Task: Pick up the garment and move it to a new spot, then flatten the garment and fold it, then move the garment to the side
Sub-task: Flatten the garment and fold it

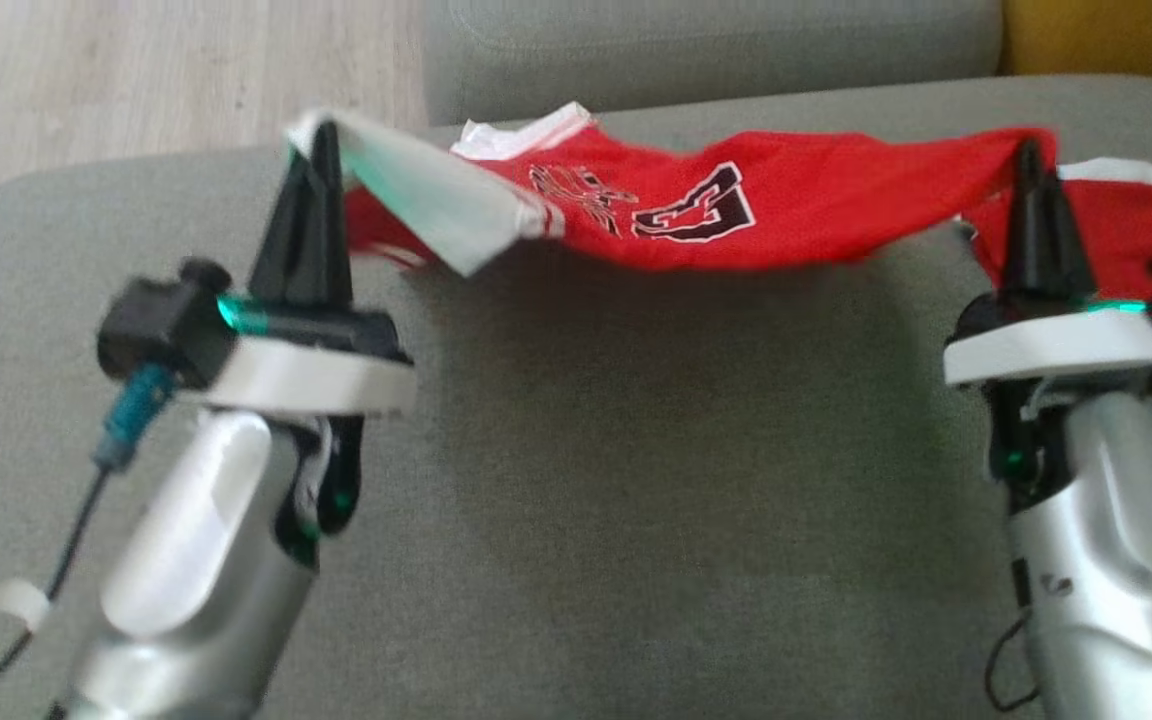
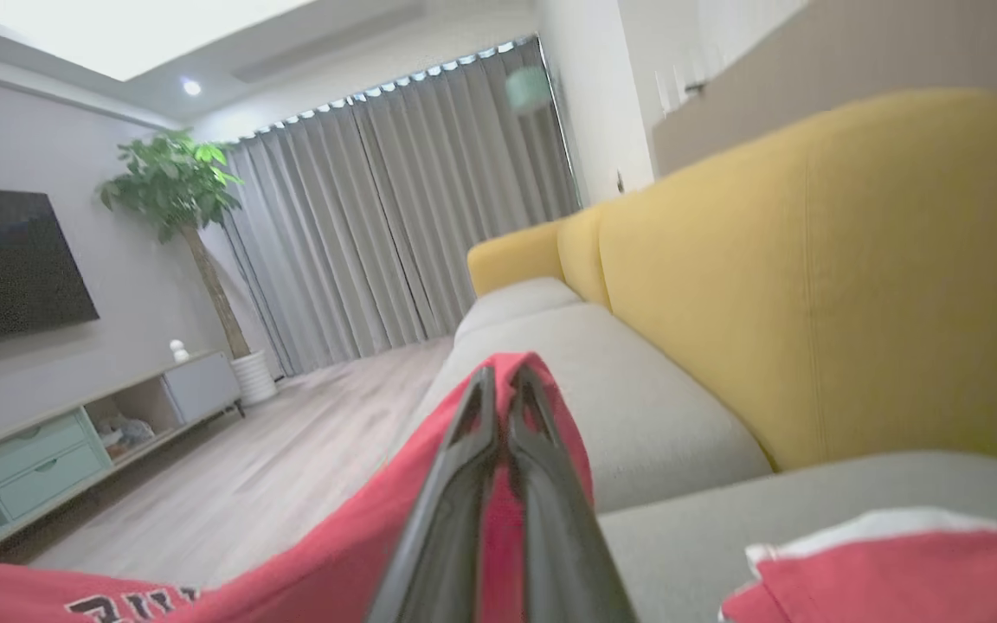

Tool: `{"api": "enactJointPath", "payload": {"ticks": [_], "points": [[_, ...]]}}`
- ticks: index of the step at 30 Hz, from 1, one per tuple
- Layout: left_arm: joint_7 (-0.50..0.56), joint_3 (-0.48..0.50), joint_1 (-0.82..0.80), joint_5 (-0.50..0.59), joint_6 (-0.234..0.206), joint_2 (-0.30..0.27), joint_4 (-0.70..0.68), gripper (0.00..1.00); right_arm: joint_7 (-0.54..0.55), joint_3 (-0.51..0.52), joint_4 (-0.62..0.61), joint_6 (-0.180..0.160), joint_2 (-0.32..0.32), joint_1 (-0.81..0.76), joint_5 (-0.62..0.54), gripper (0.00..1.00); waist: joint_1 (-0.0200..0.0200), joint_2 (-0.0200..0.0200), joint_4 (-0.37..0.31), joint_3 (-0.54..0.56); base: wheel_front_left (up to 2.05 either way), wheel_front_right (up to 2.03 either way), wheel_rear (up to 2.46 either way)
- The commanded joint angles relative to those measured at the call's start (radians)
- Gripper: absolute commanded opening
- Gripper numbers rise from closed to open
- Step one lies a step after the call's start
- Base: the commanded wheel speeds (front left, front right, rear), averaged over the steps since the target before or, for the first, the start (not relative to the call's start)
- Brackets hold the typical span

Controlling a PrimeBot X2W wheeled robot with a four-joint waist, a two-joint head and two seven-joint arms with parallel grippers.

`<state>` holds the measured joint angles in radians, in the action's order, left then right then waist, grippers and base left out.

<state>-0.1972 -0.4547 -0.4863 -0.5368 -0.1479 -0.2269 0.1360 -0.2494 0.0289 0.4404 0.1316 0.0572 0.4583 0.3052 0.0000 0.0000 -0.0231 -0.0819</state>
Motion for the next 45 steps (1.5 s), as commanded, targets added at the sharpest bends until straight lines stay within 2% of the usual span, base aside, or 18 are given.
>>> {"api": "enactJointPath", "payload": {"ticks": [1,8,14,20,25,27,30,33,36,41,43,45], "points": [[0.006,0.052,-0.083,-0.003,0.008,-0.034,-0.046,0.00,0.000,-0.027,-0.076,-0.001,0.015,0.049,-0.007,0.00,0.0000,0.0000,-0.003,0.021,0.00,0.00,0.00],[0.004,0.113,-0.163,-0.023,-0.001,-0.055,-0.150,0.00,0.073,-0.026,-0.302,-0.001,0.055,0.081,-0.004,0.00,0.0000,0.0000,-0.024,0.075,0.00,0.00,0.00],[0.021,0.147,-0.136,-0.023,-0.055,-0.066,-0.348,0.00,0.188,0.006,-0.512,-0.001,0.053,0.044,0.004,0.00,0.0000,0.0000,-0.036,0.085,0.00,0.00,0.00],[0.076,0.169,-0.135,-0.002,-0.094,-0.107,-0.489,0.00,0.294,0.037,-0.661,-0.001,0.030,-0.001,0.010,0.00,0.0000,0.0000,-0.041,0.048,0.00,0.00,0.00],[0.149,0.181,-0.202,0.005,-0.078,-0.166,-0.467,0.00,0.358,0.041,-0.707,-0.001,0.026,0.029,-0.036,0.00,0.0000,0.0000,-0.044,-0.036,0.00,0.00,0.00],[0.169,0.187,-0.239,-0.011,-0.062,-0.175,-0.421,0.00,0.368,0.037,-0.687,-0.001,0.026,0.076,-0.045,0.00,0.0000,0.0000,-0.044,-0.085,0.00,0.00,0.00],[0.186,0.189,-0.336,-0.022,-0.015,-0.197,-0.302,0.00,0.375,0.019,-0.602,-0.001,0.039,0.187,-0.040,0.00,0.0000,0.0000,-0.040,-0.167,0.00,0.00,0.00],[0.184,0.170,-0.482,0.007,0.054,-0.230,-0.138,0.00,0.366,-0.005,-0.453,-0.001,0.068,0.342,-0.023,0.00,0.0000,0.0000,-0.035,-0.248,0.00,0.00,0.00],[0.159,0.158,-0.651,0.034,0.102,-0.231,0.040,0.00,0.322,-0.037,-0.274,-0.001,0.104,0.522,-0.023,0.00,0.0000,0.0000,-0.032,-0.313,0.00,0.00,0.00],[0.059,0.145,-0.908,0.077,0.150,-0.195,0.277,0.00,0.186,0.008,0.012,-0.001,0.102,0.805,0.007,0.00,0.0000,0.0000,-0.014,-0.376,0.00,0.00,0.00],[0.021,0.127,-0.972,0.087,0.184,-0.180,0.351,0.00,0.127,-0.034,0.102,-0.001,0.130,0.870,-0.034,0.00,0.0000,0.0000,-0.004,-0.387,0.00,0.00,0.00],[-0.012,0.119,-1.003,0.094,0.198,-0.163,0.418,0.00,0.079,-0.062,0.190,-0.001,0.144,0.900,-0.051,0.00,0.0000,0.0000,0.003,-0.385,0.00,0.00,0.00]]}}
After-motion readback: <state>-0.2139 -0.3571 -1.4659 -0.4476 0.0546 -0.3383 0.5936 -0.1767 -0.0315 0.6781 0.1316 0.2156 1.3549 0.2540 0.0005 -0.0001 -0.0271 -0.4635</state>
